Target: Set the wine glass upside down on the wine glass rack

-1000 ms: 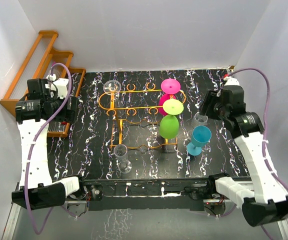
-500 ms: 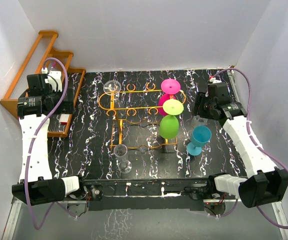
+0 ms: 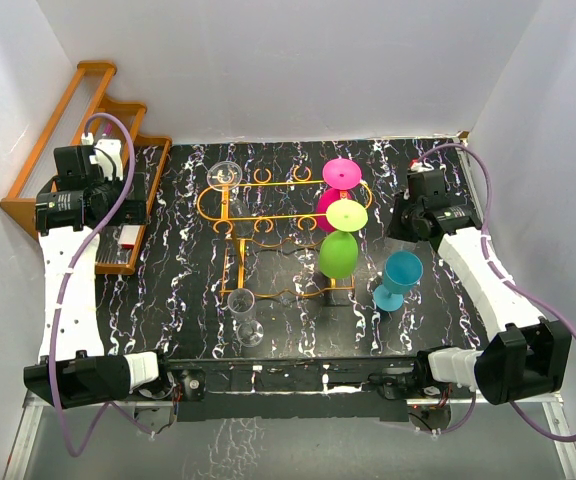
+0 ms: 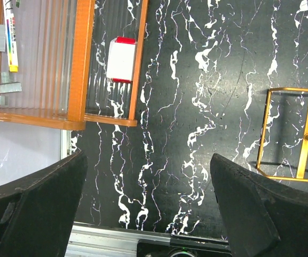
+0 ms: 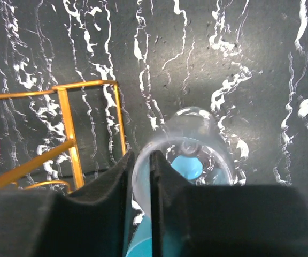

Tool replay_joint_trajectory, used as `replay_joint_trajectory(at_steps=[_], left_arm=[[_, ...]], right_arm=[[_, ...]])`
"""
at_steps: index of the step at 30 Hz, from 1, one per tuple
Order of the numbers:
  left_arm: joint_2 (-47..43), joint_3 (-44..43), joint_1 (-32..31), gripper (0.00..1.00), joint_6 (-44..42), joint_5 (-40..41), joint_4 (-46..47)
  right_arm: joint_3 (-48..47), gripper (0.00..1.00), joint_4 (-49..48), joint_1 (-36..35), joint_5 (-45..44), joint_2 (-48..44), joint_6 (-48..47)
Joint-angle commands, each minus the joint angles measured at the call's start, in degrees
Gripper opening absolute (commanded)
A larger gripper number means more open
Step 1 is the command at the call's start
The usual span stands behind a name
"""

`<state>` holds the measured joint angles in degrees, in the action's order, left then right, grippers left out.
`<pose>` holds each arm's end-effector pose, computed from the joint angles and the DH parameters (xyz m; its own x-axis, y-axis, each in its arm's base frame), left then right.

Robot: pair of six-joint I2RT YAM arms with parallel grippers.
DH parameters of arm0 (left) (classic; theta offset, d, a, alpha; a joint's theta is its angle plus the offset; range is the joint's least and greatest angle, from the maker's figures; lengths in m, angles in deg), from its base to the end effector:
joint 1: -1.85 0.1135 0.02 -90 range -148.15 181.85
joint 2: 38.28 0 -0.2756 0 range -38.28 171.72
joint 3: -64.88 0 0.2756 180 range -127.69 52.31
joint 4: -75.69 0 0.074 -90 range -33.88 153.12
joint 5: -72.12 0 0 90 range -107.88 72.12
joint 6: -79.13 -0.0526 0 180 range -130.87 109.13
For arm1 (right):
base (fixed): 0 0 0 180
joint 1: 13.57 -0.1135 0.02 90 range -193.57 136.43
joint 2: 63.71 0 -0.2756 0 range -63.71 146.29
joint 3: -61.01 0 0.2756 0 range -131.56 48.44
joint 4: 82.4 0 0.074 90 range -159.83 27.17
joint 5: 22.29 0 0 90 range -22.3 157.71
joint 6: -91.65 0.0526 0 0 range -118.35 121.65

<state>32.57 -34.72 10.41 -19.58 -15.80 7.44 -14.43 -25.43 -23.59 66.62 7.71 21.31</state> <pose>0.2656 0.0419 0.4259 -0.6485 0.0554 -0.7592 -0.0792 0.9870 0.1397 0.2792 0.0483 0.2930 -0.7949 0.2011 -0.5725 0.1112 0.9758 0.1884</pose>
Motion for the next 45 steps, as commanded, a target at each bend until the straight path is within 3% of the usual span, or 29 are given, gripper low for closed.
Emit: replay_joint_trajectory(at_steps=[1,10,18,21,27,29,32,34,36,38,42,45], left_arm=[[-0.07,-1.57,0.46,0.95,0.08,-0.94,-0.06],[0.96,-6.65,0.43,0.94,-1.38,-3.33,-1.08],[3.53,-19.35,0.45,0.96,-1.18,-11.93,-2.4],[4.66,-22.52,0.41,0.96,1.27,-16.18,-1.4],[11.89,-34.83,0.46,0.96,10.27,-38.94,0.2],[12.71,-36.43,0.46,0.96,14.83,-45.74,5.57],[12.04,-34.16,0.43,0.96,26.39,-55.26,20.64],[9.77,-27.6,0.46,0.96,42.3,-59.94,38.75],[8.43,-19.51,0.29,0.96,59.57,-60.54,62.63],[9.97,-17.24,-1.91,0.96,68.81,-58.02,77.01],[18.14,-28.62,-10.92,0.93,67.48,-55.65,71.34],[19.38,-29.02,-15.97,0.92,67.9,-52.1,74.68]], right_arm=[[-0.94,0.09,-3.36,-0.08,-3.45,0.04,-0.32],[-11.2,0.08,-2.48,-0.09,-17.32,-3.41,0.34],[-24.55,0.08,-4.74,-0.08,-24.08,-5.69,-0.18],[-26.79,0.08,-12.68,-0.08,-23.27,-7.36,-2.99],[-29.42,0.08,-32.79,-0.02,-13.65,-8.31,-2.72],[-29.44,0.08,-39.54,-0.05,-8.82,-8.34,-1.5],[-34.76,0.08,-42.02,-0.05,-3.52,-4.74,0.24],[-38.5,0.08,-43.08,0.0,2.55,-1.87,1.86],[-38.23,0.08,-48.4,-0.01,11.09,-0.47,5.51],[-33.82,0.08,-58.91,-0.1,18.68,-0.39,11.54],[-21.38,0.08,-84.51,-0.49,16.59,-2.91,23.92],[-18.32,0.08,-91.11,-0.63,10.78,-3.57,28.27]])
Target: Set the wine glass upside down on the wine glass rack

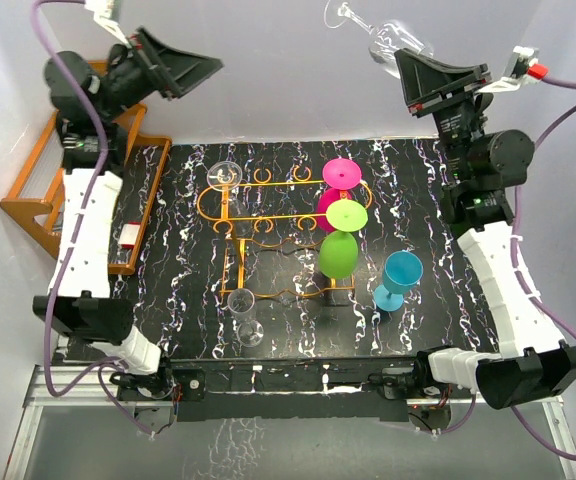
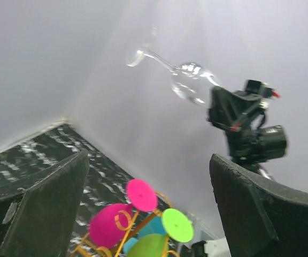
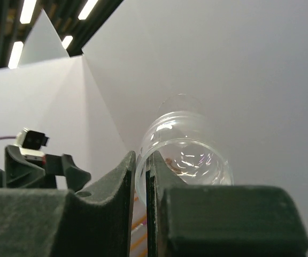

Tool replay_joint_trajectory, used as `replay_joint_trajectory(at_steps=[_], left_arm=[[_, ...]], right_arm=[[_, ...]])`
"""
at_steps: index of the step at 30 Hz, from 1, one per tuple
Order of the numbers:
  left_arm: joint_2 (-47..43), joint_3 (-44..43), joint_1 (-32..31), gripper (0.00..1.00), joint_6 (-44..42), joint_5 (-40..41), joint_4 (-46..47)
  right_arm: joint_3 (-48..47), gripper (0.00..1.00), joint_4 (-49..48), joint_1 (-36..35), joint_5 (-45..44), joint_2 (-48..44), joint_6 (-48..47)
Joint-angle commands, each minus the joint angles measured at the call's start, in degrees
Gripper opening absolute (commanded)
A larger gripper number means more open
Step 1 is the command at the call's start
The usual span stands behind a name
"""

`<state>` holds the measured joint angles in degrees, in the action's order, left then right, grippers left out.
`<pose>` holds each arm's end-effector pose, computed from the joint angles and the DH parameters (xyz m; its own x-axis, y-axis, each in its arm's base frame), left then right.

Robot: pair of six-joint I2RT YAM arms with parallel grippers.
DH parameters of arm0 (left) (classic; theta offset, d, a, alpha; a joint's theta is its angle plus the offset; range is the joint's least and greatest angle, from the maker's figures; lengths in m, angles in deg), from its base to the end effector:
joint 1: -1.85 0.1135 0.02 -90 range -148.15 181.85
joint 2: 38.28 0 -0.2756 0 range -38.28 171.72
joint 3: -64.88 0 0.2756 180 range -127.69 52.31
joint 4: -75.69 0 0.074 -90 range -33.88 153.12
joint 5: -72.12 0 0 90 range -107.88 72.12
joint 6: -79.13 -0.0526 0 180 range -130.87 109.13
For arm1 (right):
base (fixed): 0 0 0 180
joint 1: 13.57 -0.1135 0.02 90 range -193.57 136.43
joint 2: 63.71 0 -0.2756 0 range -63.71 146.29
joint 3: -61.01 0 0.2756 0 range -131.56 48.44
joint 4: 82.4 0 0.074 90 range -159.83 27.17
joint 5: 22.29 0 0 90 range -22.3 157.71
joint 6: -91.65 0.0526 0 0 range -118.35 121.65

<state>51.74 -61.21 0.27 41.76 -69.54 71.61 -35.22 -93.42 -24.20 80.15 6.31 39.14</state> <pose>0.3320 -0.0504 0.6079 -0.2206 -0.4871 -0.8450 0.8349 0.3536 -0.4218 0.2661 0.0615 0.5701 0.2596 0.6534 -0.7111 -0.6386 0.6685 0.3812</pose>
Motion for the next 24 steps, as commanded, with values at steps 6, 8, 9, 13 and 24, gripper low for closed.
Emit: replay_joint_trajectory(at_steps=[6,8,9,13,24], left_arm=[[5.0,-9.84,-12.85,0.91,6.42,4.87,9.49],[5.45,-9.53,-14.37,0.91,7.0,7.11,10.36],[5.91,-9.65,-15.2,0.91,7.24,7.59,11.41],[9.42,-13.84,-19.76,0.89,5.03,8.24,13.75],[16.88,-21.48,-28.99,0.86,0.74,14.05,21.5]], right_arm=[[7.74,0.08,-33.69,-2.8,-13.21,-3.28,12.12],[9.72,0.08,-39.48,-3.97,-15.11,-3.28,11.18],[10.41,0.08,-42.31,-4.54,-15.43,-3.02,9.03],[13.19,0.08,-56.15,-7.44,-10.52,-0.72,-1.17],[14.58,0.08,-77.2,-14.44,-10.73,6.24,-4.05]])
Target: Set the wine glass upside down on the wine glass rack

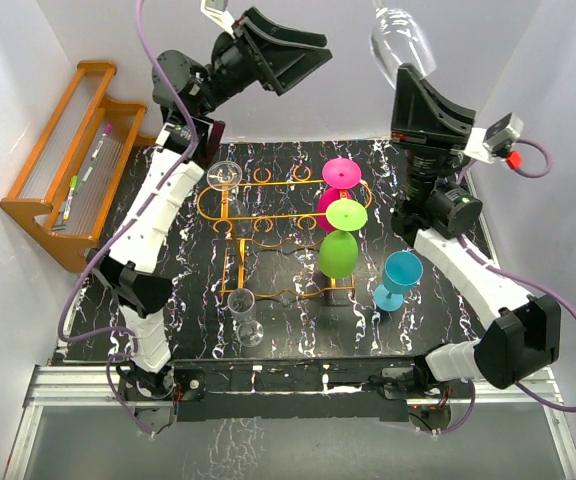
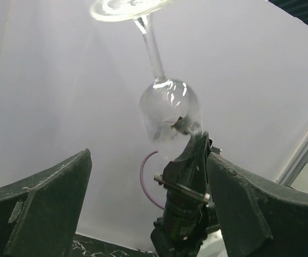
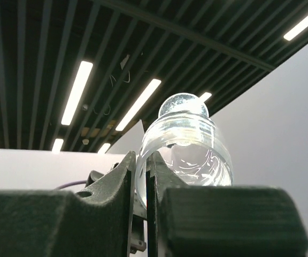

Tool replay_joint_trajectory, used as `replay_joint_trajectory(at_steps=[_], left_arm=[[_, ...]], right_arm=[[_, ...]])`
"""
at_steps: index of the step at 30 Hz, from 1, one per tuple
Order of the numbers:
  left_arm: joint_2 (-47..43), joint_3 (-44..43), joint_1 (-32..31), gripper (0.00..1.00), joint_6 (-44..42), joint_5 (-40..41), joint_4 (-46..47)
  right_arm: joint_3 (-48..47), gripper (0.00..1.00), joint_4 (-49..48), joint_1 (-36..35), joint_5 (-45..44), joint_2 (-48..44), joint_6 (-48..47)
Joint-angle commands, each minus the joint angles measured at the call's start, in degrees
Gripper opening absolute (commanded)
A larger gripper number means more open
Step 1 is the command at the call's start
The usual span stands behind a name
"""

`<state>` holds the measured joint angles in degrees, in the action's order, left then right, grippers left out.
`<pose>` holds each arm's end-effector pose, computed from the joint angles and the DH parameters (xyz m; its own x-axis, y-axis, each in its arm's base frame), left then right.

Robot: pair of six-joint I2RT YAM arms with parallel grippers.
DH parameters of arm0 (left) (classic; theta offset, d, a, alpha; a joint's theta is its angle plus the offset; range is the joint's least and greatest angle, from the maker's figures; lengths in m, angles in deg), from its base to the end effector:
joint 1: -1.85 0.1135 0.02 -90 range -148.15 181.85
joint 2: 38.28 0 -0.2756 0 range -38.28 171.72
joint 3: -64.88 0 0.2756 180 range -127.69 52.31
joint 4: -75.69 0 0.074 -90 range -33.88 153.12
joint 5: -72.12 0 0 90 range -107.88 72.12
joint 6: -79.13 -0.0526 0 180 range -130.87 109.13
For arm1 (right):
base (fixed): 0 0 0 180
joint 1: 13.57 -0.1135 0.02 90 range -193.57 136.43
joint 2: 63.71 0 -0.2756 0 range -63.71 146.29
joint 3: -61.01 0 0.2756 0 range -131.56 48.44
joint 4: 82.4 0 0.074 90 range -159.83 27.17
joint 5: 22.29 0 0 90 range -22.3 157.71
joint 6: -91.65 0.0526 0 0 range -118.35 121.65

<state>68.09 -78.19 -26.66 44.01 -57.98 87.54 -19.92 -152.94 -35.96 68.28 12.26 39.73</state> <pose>0.3303 -0.2180 0.6283 -0.2262 -0.5891 -0.7757 0.9643 -0.0230 -0.2637 0.2397 0.0993 0.5273 0.4683 0.8599 -0.2030 -0.8537 0.4996 0.1468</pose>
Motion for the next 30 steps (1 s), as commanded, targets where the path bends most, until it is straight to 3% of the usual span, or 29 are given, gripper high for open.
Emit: replay_joint_trajectory(at_steps=[1,12,17,24,25,30], left_arm=[[1.07,-5.08,-2.62,0.86,-1.55,2.83,6.01],[3.31,-12.34,-6.82,0.76,-9.67,7.34,4.11],[3.72,-14.86,-6.82,0.56,-11.65,7.07,4.49],[2.64,-13.24,-6.84,0.16,-13.85,4.88,4.6],[2.63,-13.28,-6.82,0.04,-13.94,4.88,4.59],[3.08,-14.71,-6.82,0.0,-14.58,4.61,4.77]], right_arm=[[-0.61,0.08,-18.66,-3.37,1.25,0.65,-5.41],[0.53,0.08,-21.27,-8.8,6.31,1.48,-12.05],[1.71,0.08,-21.22,-9.46,5.75,1.71,-13.4],[2.49,0.08,-21.23,-9.99,3.61,1.46,-15.06],[2.38,0.08,-21.23,-10.0,3.83,1.61,-14.95],[2.81,0.08,-21.22,-10.26,5.61,2.15,-13.88]])
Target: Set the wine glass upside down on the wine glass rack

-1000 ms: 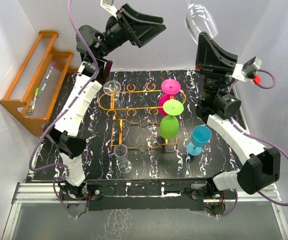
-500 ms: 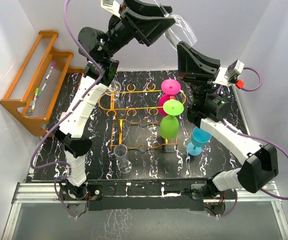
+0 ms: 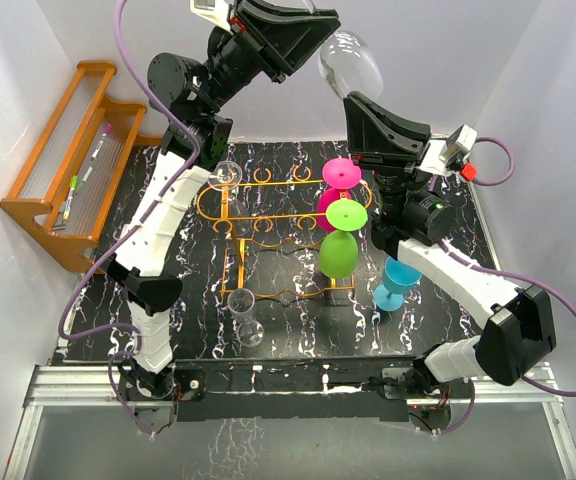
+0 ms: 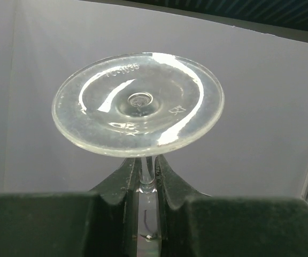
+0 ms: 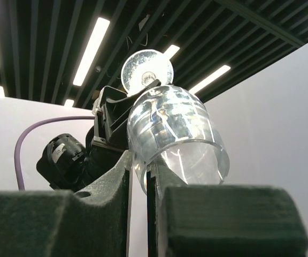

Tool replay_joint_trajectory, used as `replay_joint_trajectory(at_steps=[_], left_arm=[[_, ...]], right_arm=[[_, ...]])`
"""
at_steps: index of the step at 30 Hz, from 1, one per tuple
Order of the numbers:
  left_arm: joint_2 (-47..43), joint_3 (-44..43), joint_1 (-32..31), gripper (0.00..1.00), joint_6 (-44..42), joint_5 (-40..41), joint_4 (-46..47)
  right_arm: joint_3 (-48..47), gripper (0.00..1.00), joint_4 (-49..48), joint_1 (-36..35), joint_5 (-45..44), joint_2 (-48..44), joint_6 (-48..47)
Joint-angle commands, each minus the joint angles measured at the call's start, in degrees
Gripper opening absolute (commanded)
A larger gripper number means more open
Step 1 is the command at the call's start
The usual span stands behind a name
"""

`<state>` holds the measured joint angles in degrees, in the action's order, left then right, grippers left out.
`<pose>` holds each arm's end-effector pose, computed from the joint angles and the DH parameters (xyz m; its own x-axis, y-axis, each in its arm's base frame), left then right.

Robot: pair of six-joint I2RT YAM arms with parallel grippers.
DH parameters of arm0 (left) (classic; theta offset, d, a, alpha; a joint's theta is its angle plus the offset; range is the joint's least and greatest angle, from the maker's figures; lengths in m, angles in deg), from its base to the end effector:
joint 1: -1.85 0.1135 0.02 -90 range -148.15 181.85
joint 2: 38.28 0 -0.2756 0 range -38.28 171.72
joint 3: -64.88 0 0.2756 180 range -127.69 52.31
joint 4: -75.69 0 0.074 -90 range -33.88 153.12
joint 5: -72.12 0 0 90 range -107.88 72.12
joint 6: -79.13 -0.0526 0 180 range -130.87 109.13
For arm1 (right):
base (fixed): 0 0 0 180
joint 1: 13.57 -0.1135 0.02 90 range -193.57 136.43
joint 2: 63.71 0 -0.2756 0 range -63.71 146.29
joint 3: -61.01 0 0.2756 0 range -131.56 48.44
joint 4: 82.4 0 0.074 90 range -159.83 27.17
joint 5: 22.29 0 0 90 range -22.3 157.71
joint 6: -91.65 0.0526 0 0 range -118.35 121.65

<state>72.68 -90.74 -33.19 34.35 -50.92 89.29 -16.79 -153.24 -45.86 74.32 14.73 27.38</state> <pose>0.2920 -0.2398 0.6650 -0.0179 -0.7142 -0.6997 0.9987 0.0209 -0.0468 0.2361 0.1564 0.4992 0.4718 0.8083 -0.3522 -0.8530 0.5195 0.0495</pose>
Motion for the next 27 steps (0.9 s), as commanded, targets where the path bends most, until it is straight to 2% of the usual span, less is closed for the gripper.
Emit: replay_joint_trajectory(at_steps=[1,7,9,15,20,27], left_arm=[[-1.45,-2.51,-0.28,0.0,-5.07,-2.3,2.94],[-1.96,-2.63,-0.28,0.0,-6.78,-3.14,1.95],[-2.01,-2.51,-0.28,0.0,-6.88,-3.06,2.13],[-1.99,-4.54,-0.3,0.0,-9.6,-2.22,1.31],[-1.73,-7.07,-0.28,0.0,-12.8,-1.4,0.84],[-2.44,-8.29,-0.24,0.0,-16.27,0.55,-0.02]], right_arm=[[-0.08,0.08,-20.78,-0.33,0.29,-0.22,-0.98],[0.72,0.1,-20.31,-0.63,2.48,1.37,3.26],[0.5,0.21,-20.91,-0.98,2.51,2.08,4.49],[0.34,0.37,-20.86,-2.46,5.73,1.93,2.68],[1.55,0.43,-20.58,-2.49,5.41,0.74,1.87],[2.25,0.43,-16.73,-2.46,7.85,-0.62,1.18]])
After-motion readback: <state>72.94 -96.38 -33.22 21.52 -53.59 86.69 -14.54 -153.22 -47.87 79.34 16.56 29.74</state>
